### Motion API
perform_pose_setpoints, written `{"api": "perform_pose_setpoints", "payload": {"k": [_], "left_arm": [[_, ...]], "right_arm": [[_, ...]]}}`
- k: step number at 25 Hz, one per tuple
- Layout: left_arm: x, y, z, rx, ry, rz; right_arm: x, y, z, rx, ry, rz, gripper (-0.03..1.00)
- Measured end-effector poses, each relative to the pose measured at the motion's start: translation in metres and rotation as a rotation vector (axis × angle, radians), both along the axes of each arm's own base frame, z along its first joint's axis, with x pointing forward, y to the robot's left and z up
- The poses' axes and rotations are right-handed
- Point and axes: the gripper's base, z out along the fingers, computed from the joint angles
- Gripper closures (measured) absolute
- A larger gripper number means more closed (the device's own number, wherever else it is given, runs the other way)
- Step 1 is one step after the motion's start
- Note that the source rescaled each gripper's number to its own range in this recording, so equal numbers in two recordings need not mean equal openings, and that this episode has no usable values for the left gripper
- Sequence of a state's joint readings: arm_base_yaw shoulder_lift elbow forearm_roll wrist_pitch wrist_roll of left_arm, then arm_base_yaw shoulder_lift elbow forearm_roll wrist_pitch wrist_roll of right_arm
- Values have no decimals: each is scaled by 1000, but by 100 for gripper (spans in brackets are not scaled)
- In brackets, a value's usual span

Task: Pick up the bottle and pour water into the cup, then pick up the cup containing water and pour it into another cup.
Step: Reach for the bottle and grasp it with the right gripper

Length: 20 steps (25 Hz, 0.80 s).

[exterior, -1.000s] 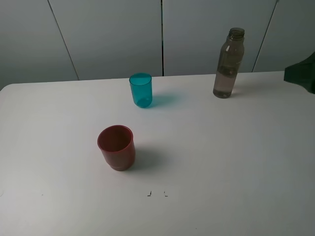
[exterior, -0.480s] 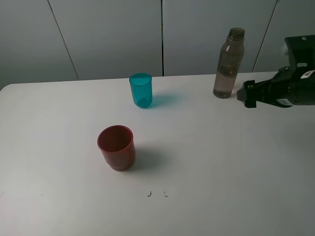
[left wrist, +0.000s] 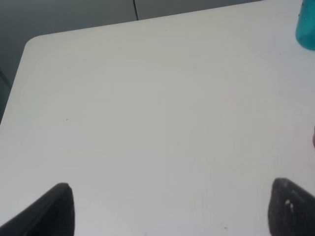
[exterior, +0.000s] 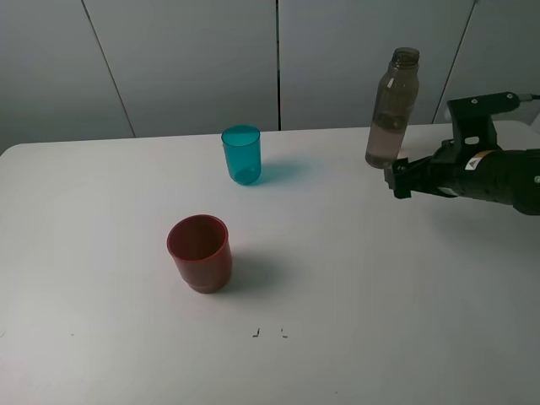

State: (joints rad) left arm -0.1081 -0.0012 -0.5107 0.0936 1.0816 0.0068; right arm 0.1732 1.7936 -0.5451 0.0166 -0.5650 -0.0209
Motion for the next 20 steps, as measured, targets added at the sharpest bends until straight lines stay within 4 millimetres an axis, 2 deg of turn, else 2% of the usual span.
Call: {"api": "perform_pose_setpoints", "payload": {"k": [2, 8, 14, 20], "left_arm": [[0, 0, 0, 0, 0, 0], [0, 0, 0, 0, 0, 0], [0, 0, 0, 0, 0, 0], [0, 0, 0, 0, 0, 0]], "right_arm": [[8, 2, -5, 24, -75, 4, -3], [39, 4, -27, 55, -95, 17, -3], [66, -2, -36, 66, -124, -12, -3], [88, -2, -36, 88, -160, -17, -3]]}}
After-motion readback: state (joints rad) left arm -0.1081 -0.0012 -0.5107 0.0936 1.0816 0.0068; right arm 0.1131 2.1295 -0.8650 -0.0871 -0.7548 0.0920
